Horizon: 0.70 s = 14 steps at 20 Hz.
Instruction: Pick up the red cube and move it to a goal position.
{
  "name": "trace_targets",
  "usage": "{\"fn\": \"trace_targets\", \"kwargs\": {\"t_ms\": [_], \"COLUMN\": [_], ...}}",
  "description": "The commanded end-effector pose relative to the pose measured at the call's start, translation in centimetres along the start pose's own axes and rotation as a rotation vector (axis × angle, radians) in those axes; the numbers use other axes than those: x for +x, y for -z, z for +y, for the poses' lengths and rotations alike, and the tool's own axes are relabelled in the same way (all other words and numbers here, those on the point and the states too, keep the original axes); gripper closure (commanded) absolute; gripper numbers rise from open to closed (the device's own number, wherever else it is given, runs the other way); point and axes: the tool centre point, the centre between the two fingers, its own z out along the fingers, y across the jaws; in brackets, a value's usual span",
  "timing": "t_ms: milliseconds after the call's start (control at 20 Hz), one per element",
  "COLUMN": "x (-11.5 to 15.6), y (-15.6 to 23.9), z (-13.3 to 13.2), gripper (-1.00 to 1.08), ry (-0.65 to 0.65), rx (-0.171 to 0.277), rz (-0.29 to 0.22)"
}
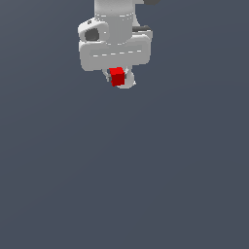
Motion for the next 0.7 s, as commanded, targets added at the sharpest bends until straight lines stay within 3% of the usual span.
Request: {"fn": "trace_targets", "kwargs": {"t_ms": [0,650], "x": [-0.4,-1.0], "y": [2.0,6.4], "z": [-0.2,-0.6], "gripper": [1.08,1.08], "ry": [0.000,0.000], "rx": [0.000,0.000], "rz": [-0.001,-0.001]}}
